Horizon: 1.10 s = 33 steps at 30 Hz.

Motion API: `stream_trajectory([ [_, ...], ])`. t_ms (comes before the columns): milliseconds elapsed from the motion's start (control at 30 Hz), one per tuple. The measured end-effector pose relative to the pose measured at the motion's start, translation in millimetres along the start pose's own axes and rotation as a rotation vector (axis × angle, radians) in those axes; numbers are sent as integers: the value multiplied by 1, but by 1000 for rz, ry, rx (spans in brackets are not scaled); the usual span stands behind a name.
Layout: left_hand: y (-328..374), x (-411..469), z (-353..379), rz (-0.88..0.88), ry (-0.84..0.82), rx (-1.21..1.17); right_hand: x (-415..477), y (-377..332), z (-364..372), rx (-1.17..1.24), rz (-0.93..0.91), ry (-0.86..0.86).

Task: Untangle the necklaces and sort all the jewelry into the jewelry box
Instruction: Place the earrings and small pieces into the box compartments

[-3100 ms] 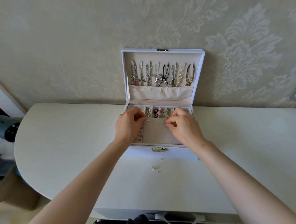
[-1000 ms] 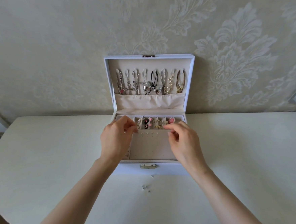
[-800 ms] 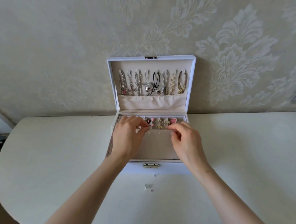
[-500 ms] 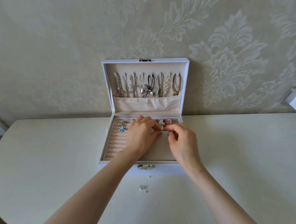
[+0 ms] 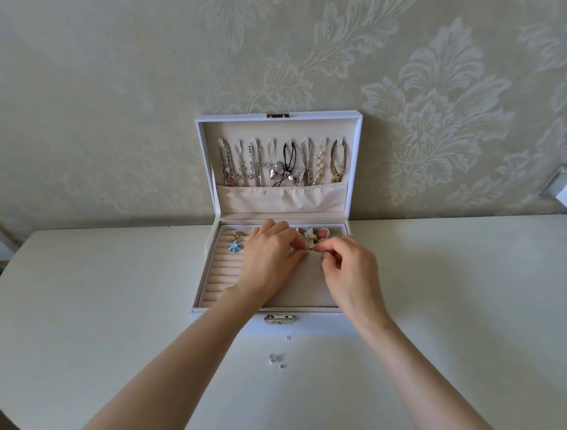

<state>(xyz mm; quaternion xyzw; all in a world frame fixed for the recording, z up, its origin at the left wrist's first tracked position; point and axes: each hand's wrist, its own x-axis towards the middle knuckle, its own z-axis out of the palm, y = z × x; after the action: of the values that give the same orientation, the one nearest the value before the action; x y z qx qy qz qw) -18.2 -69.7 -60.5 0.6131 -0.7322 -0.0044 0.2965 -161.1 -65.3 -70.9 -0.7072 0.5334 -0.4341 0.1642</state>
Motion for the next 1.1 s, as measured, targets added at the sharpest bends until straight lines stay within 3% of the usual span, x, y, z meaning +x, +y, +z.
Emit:
stream_trajectory([
  [433, -8, -33, -13, 332, 21, 259, -5, -1, 0, -36, -37, 0],
  [633, -9, -78, -30, 338, 288, 20, -57, -10, -20, -135, -380, 149],
  [733, -13, -113, -27, 336, 323, -77, -89, -7, -17, -80, -381, 56],
  [933, -24, -147, -21, 55, 81, -224, -117, -2, 4, -6, -124, -350],
  [1100, -29, -154, -18, -27, -46, -188, -117, -9, 11, -25, -40, -418],
])
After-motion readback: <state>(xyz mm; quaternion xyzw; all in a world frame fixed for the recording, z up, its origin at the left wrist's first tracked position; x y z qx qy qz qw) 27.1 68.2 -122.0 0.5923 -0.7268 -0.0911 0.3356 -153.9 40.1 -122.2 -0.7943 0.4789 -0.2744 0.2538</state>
